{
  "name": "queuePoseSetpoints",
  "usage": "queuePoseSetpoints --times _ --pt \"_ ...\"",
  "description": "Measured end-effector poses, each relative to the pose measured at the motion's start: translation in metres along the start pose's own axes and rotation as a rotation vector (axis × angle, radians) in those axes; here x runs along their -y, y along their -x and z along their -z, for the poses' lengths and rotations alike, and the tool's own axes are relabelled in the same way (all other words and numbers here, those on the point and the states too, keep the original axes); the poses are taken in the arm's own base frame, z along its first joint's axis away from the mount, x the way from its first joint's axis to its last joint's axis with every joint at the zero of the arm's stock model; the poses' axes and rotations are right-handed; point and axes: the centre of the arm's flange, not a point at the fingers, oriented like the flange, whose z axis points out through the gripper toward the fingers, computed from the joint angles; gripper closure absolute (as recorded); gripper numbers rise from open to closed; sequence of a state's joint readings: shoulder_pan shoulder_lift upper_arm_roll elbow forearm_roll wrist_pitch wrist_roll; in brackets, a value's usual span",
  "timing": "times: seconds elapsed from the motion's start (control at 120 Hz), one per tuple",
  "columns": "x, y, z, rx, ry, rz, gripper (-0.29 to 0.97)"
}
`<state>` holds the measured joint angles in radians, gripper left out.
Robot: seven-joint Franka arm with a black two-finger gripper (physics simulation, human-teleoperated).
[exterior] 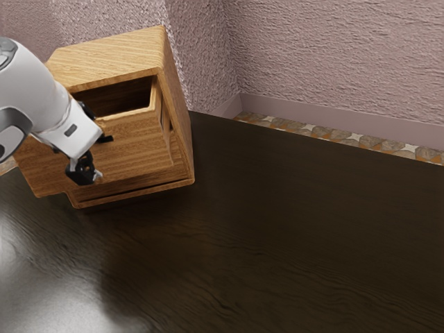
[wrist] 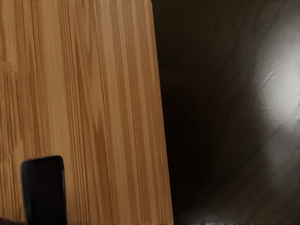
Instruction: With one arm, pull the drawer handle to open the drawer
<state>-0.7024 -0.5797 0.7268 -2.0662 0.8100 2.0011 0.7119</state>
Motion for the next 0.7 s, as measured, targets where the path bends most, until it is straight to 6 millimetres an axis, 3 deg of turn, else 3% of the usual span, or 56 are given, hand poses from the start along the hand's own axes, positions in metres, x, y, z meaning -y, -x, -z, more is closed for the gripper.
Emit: queuePoseSetpoints --times 0.217,0.433,0.7 --pt "-0.012 0.010 0.006 -0.002 0.001 0.015 0.03" --pt "-0.024 0.004 0.013 -0.006 0.002 0.014 -0.02" --pt "-0.036 0.003 0.022 -0.010 -0.008 0.017 0.01"
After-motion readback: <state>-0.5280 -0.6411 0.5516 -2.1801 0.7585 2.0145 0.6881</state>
